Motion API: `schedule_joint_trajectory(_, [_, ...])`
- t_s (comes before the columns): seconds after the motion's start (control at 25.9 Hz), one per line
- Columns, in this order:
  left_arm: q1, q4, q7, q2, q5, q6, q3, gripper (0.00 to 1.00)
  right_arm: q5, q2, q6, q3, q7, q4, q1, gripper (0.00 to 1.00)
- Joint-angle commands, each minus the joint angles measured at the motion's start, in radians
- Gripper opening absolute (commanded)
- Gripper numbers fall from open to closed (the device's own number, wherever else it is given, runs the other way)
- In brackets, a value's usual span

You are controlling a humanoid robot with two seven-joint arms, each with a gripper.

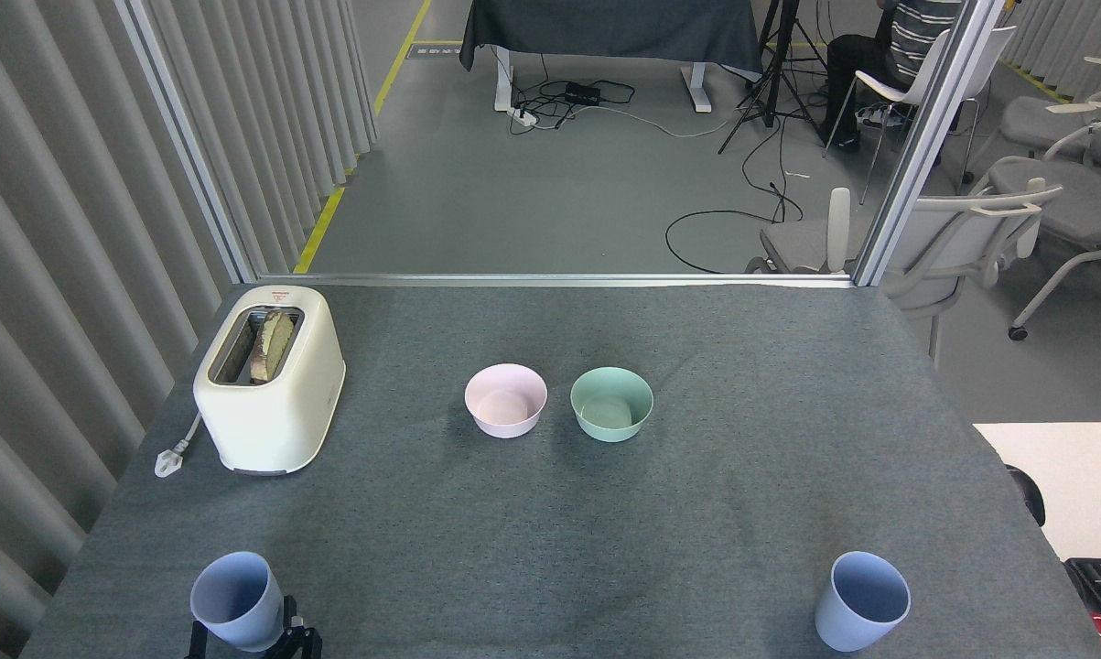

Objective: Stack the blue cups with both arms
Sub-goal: 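Grasp the blue cup nearest the left gripper and lift it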

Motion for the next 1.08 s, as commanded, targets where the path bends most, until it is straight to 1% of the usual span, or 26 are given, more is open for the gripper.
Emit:
schedule_joint_trajectory(0.0, [-0.031, 0.027, -0.002, 0.006, 0.008, 0.007, 0.0, 1.0, 0.0, 0.002, 0.0, 0.002, 0.0, 0.002, 0.002, 1.0])
schedule_joint_trajectory(0.12, [-0.051, 0.045, -0.003, 0.006, 0.007, 0.007, 0.0, 1.0, 0.0, 0.002, 0.0, 0.002, -0.002, 0.002, 0.004, 1.0])
schedule_joint_trajectory(0.15, [-0.053, 0.045, -0.003, 0.006, 0.006, 0.007, -0.001, 0.97, 0.0, 0.002, 0.0, 0.002, -0.002, 0.002, 0.004, 1.0])
schedule_joint_trajectory(0.23, [-0.048, 0.045, -0.003, 0.008, 0.006, -0.002, -0.004, 0.74, 0.0, 0.002, 0.0, 0.002, -0.002, 0.002, 0.004, 1.0])
schedule_joint_trajectory(0.27, [-0.045, 0.042, -0.003, 0.008, 0.004, -0.003, -0.006, 0.68, 0.0, 0.002, 0.0, 0.002, -0.002, 0.002, 0.004, 1.0])
schedule_joint_trajectory(0.31, [-0.041, 0.038, -0.003, 0.009, 0.003, -0.005, -0.007, 0.66, 0.0, 0.003, 0.0, 0.002, -0.002, 0.002, 0.005, 1.0])
schedule_joint_trajectory(0.39, [-0.035, 0.021, -0.003, 0.008, -0.002, -0.016, -0.015, 0.66, 0.0, 0.003, 0.0, 0.002, -0.002, 0.002, 0.005, 1.0])
schedule_joint_trajectory(0.46, [-0.028, -0.036, -0.003, 0.006, -0.002, -0.04, -0.047, 0.66, 0.0, 0.003, 0.002, 0.002, -0.002, 0.002, 0.005, 1.0])
schedule_joint_trajectory(0.54, [-0.028, -0.087, -0.002, 0.004, -0.008, -0.06, -0.141, 0.66, 0.0, 0.003, 0.002, 0.002, -0.002, 0.002, 0.005, 1.0])
schedule_joint_trajectory(0.66, [-0.07, -0.079, 0.0, -0.008, -0.037, -0.06, -0.291, 0.66, 0.0, 0.003, 0.003, 0.005, -0.002, 0.002, 0.005, 1.0])
schedule_joint_trajectory(0.73, [-0.111, -0.021, 0.001, -0.034, -0.086, -0.059, -0.374, 0.66, 0.0, 0.006, 0.003, 0.005, -0.003, 0.002, 0.007, 1.0])
schedule_joint_trajectory(0.93, [-0.2, 0.134, 0.003, -0.154, -0.229, -0.057, -0.454, 0.66, 0.0, 0.009, 0.003, 0.005, -0.014, 0.003, 0.01, 1.0])
schedule_joint_trajectory(1.04, [-0.225, 0.185, 0.003, -0.181, -0.281, -0.056, -0.501, 0.66, 0.0, 0.009, 0.003, 0.003, -0.014, 0.003, 0.013, 1.0])
